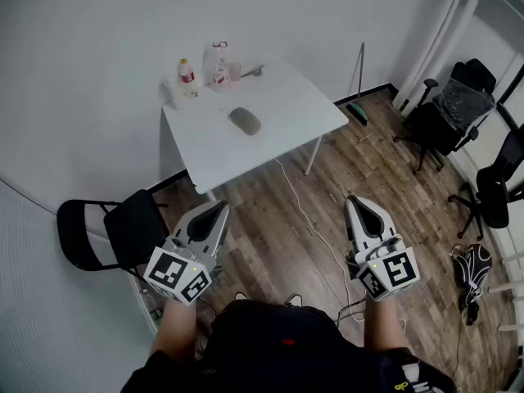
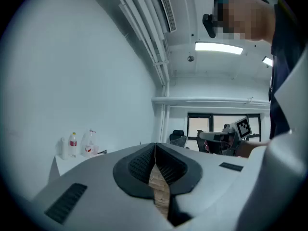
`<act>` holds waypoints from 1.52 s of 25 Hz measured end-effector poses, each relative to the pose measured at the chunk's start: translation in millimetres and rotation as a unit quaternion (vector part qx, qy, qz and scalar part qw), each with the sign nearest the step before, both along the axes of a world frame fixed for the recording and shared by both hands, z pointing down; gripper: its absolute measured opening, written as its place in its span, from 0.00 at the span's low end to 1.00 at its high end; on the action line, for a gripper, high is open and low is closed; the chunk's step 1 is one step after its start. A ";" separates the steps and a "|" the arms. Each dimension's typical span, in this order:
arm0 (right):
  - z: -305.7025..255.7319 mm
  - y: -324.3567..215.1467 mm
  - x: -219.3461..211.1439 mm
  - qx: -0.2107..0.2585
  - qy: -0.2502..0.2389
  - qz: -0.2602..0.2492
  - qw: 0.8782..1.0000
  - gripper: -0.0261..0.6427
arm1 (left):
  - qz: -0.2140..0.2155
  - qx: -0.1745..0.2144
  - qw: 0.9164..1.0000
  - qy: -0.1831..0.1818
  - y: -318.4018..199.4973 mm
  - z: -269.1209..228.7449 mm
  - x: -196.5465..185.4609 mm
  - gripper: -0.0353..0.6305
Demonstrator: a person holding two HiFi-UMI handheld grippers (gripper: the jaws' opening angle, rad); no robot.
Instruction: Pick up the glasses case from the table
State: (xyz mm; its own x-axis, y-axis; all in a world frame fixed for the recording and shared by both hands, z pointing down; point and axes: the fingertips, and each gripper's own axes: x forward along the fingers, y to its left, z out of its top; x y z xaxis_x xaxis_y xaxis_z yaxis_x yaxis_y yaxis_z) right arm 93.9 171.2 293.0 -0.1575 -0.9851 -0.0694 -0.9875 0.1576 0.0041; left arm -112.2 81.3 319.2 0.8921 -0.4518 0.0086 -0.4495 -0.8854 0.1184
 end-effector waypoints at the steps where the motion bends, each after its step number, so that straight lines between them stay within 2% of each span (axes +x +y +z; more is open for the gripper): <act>1: 3.9 0.8 2.7 -0.008 0.006 0.004 1.000 0.07 | 0.001 0.000 1.000 0.000 0.9 0.8 1.0 0.09; 9: 11.4 -1.4 7.0 -0.019 0.015 0.008 1.000 0.07 | 0.003 -0.005 1.000 -0.004 1.2 7.4 6.2 0.09; 18: 6.1 1.8 4.9 0.009 -0.018 -0.019 1.000 0.07 | 0.008 -0.004 1.000 -0.015 7.7 9.7 19.7 0.09; 28: 22.1 23.5 57.1 0.000 -0.035 -0.028 0.999 0.07 | 0.004 -0.003 0.999 -0.034 32.3 15.8 69.8 0.09; 31: 38.0 31.4 77.8 -0.019 -0.027 -0.027 0.999 0.07 | -0.006 -0.003 0.999 -0.037 39.8 22.5 83.1 0.09; 38: 64.2 33.6 97.2 -0.042 -0.040 -0.039 0.998 0.07 | -0.034 -0.011 0.998 -0.051 43.5 34.5 89.8 0.09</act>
